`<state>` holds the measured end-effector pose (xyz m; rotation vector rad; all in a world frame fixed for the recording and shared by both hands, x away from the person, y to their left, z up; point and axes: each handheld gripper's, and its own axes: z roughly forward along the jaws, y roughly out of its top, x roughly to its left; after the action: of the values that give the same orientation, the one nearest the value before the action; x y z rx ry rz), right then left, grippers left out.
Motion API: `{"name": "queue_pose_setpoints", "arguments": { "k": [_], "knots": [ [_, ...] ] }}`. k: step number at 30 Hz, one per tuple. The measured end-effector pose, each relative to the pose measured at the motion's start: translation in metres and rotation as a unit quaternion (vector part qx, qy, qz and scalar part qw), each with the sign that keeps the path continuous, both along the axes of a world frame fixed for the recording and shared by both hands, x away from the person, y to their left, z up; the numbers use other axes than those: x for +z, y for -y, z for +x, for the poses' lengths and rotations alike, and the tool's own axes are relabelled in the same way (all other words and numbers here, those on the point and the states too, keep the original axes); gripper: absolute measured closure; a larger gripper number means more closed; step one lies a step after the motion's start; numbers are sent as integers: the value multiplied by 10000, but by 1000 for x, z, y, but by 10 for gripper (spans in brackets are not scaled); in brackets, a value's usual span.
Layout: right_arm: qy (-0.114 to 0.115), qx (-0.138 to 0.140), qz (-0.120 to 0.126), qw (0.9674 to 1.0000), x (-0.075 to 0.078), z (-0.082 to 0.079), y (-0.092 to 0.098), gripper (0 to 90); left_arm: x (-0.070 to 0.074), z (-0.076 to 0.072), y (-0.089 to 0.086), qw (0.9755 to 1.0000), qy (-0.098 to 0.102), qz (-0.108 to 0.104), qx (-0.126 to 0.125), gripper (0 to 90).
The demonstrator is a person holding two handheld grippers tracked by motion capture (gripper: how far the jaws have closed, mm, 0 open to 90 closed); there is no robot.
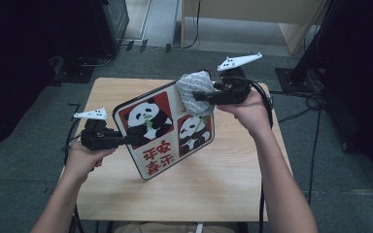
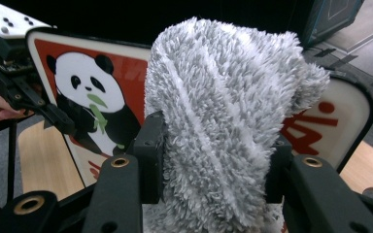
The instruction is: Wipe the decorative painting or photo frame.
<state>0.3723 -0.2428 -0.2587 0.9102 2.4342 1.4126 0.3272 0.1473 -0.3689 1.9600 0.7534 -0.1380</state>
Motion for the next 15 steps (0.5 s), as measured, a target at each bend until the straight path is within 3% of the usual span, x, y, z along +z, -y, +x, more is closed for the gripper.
{"name": "queue_pose_setpoints", "arguments": {
  "k": [15],
  "knots": [
    [-74, 29, -1, 10000, -24, -4, 4, 566, 0, 1, 0, 10000, 8, 20, -39, 765]
  ]
}}
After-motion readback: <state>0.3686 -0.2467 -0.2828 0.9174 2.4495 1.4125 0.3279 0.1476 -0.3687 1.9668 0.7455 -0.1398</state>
